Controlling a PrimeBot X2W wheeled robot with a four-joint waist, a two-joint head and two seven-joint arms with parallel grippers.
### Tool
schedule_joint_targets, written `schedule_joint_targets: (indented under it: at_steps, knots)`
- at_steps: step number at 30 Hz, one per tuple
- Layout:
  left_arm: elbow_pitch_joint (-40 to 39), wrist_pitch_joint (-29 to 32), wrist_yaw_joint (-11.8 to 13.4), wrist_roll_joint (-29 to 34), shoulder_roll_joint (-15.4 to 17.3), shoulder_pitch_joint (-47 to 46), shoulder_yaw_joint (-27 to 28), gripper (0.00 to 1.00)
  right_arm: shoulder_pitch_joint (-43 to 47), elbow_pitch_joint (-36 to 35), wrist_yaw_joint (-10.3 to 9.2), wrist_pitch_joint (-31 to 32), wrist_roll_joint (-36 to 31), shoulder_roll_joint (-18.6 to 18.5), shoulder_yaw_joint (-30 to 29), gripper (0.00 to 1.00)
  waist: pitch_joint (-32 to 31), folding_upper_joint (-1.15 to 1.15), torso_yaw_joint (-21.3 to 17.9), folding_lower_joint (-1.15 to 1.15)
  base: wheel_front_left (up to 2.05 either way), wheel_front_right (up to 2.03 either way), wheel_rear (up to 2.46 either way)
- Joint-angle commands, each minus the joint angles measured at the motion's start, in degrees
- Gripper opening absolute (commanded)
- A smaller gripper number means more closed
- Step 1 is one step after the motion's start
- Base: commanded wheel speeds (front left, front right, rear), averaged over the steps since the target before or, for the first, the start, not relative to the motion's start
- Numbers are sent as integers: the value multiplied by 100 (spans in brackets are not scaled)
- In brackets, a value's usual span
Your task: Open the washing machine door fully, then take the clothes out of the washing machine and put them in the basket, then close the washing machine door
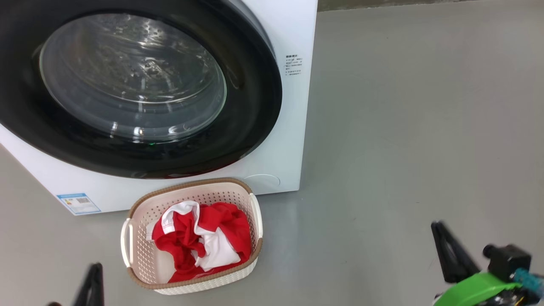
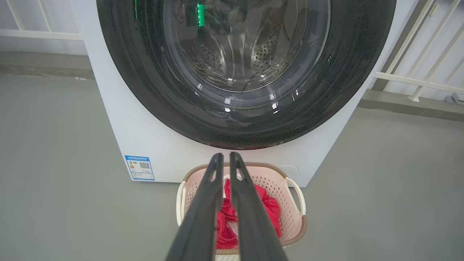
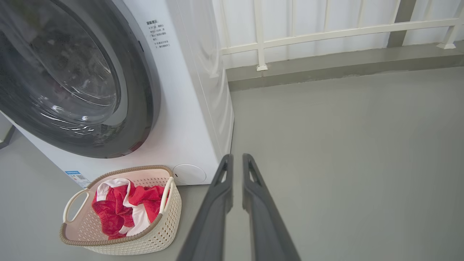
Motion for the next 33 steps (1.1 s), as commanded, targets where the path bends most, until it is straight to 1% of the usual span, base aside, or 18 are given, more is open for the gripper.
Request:
schedule_joint_targets:
  at_steps: [1,3,5,9,14,33]
  knots:
    - [-4,2,0,-7,3,-1,2,0,-2,-4,-1,2,7,-2,-1,0,0,0,0,0,0,0,0]
    - [105,10,0,-27,-106,11,-37,0,61,108,-1,8,27,79,5,0,0,0,1,0,0,0,0]
    - [96,43,0,-142,-115,0,-23,0,55,97,-1,41,142,91,-4,0,-3,0,8,1,0,0,0]
    - [88,112,-1,-372,-133,-25,-4,0,56,72,-2,105,376,114,-30,0,-26,0,30,13,0,0,0]
    - [93,192,-2,-659,-155,-67,20,0,46,53,-2,187,665,143,-58,0,-28,0,54,1,0,0,0]
    - [89,522,-4,-1807,-244,-234,125,0,-2,-34,-4,521,1820,264,-181,0,-71,0,148,0,0,0,0]
